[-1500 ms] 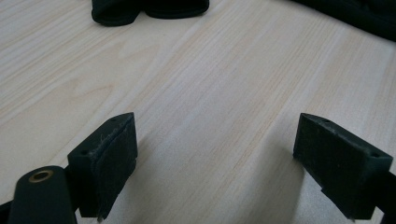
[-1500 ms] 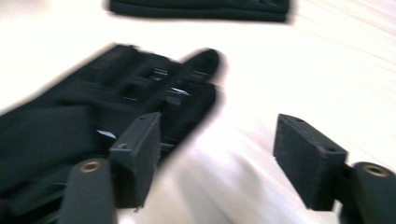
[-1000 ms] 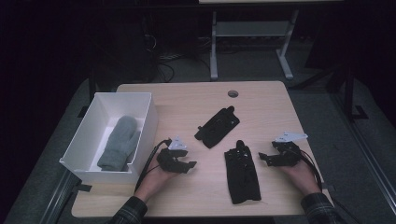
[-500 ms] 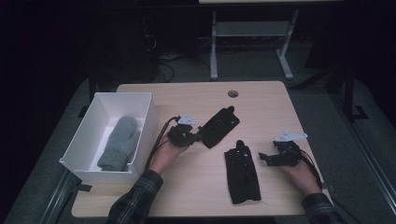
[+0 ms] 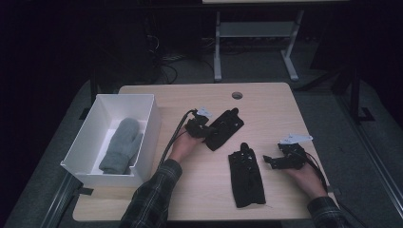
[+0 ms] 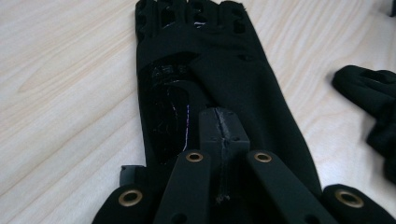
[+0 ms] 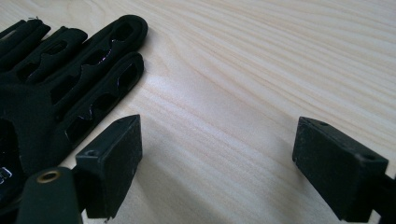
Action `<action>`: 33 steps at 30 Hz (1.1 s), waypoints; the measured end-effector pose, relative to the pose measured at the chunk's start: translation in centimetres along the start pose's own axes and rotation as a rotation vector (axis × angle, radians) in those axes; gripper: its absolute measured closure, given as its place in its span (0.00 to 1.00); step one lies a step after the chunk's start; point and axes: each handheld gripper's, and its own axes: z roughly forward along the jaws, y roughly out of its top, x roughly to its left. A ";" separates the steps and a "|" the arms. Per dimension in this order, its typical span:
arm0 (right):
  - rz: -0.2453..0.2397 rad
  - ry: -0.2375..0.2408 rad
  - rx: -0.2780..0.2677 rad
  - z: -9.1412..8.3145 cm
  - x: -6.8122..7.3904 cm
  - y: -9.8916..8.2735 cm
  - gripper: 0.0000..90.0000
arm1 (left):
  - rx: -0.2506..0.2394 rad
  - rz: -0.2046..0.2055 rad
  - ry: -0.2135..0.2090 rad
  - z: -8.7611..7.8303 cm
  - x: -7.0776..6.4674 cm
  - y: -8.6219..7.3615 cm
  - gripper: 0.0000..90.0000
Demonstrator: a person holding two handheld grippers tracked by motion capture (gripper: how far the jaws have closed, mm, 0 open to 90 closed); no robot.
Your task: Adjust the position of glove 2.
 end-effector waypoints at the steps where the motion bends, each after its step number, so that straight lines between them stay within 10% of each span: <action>1: 0.000 0.000 0.000 0.0 0.0 0.0 0.18 | -0.004 -0.008 -0.007 0.1 0.0 0.0 0.99; 33: -0.002 -0.003 0.003 0.0 0.0 0.0 0.17 | 0.078 -0.017 -0.114 -6.8 -5.6 -6.8 1.00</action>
